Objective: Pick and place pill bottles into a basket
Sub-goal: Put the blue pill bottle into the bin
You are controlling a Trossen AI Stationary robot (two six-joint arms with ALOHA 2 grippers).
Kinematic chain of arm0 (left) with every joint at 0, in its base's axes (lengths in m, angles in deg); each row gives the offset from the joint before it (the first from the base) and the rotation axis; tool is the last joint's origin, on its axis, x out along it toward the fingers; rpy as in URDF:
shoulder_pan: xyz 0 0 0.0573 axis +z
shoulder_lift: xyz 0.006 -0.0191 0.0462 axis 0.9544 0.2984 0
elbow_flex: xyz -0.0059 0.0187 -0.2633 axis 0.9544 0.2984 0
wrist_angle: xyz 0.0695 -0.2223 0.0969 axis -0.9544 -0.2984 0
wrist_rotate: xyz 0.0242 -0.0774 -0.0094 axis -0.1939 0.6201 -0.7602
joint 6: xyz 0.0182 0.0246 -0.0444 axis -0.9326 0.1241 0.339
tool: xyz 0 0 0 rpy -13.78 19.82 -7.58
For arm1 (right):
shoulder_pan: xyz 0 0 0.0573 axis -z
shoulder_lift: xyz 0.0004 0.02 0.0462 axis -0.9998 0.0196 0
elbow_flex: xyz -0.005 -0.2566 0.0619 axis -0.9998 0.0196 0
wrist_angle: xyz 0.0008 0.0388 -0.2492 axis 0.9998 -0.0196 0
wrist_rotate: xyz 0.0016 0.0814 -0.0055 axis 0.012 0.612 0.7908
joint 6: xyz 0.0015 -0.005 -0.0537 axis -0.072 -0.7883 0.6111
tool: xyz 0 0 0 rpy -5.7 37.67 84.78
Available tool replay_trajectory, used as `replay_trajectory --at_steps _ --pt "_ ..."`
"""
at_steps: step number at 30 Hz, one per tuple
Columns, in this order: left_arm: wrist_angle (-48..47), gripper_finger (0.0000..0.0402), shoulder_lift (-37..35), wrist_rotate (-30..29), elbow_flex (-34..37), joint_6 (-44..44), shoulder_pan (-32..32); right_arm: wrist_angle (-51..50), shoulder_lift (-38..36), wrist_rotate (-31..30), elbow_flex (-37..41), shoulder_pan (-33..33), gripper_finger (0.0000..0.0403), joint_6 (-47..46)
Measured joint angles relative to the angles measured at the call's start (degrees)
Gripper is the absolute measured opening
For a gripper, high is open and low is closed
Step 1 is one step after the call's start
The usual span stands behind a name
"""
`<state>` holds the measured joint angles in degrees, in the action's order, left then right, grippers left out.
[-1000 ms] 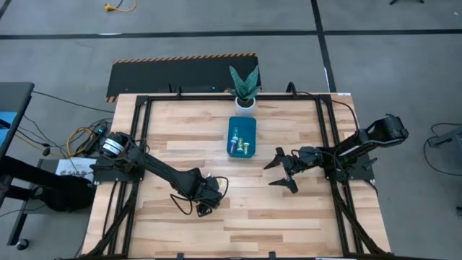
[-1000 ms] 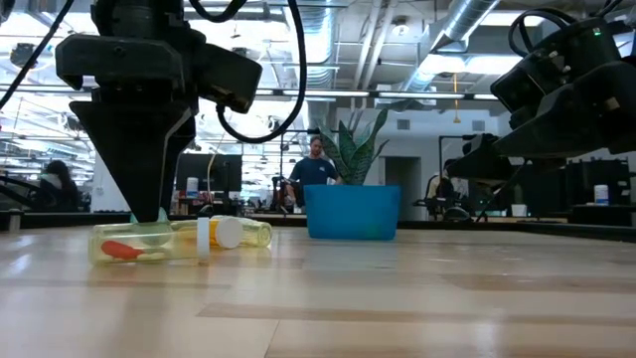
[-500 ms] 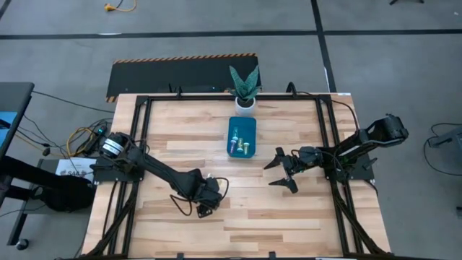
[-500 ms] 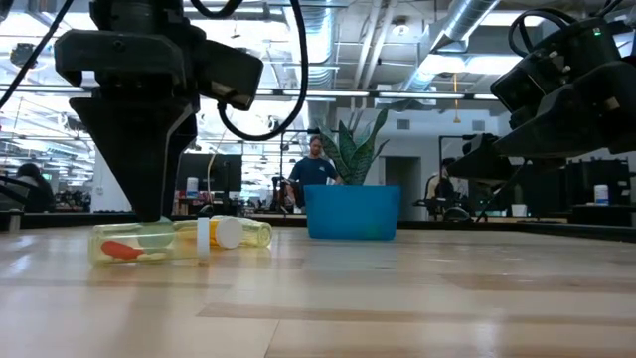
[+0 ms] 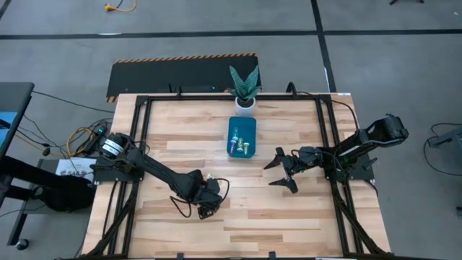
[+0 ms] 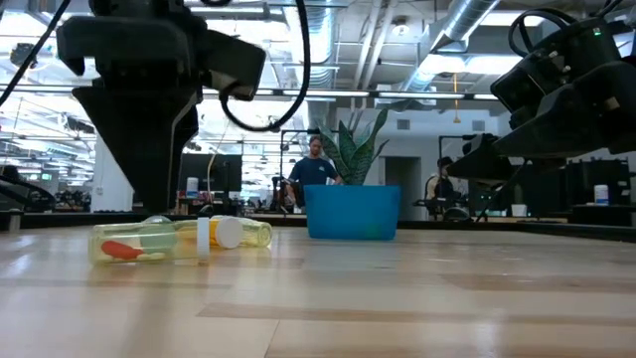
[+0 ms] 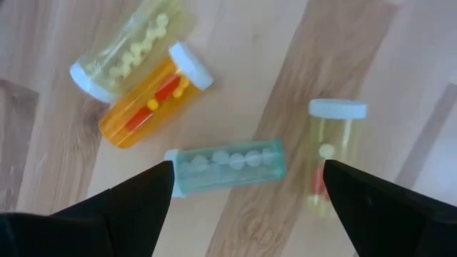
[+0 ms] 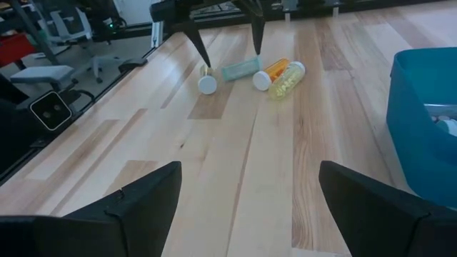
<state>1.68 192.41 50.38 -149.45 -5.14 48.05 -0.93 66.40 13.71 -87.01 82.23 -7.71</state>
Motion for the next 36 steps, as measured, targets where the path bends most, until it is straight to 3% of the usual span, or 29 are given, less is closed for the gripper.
replay_trajectory --at_steps 6,20,36 --pt "-3.02 0.0346 0.0 -3.11 -1.77 1.02 -1.04 0.0 0.0 0.0 0.0 0.0 0.0327 0.02" --pt "-3.95 0.0345 2.21 0.02 -1.63 3.06 -0.49 0.02 0.0 -0.01 -0.04 -0.01 0.0327 0.24" --pt "-3.95 0.0345 2.19 -1.55 -1.63 4.35 -0.38 -0.02 0.0 -0.01 -0.11 -0.01 0.0327 0.65"
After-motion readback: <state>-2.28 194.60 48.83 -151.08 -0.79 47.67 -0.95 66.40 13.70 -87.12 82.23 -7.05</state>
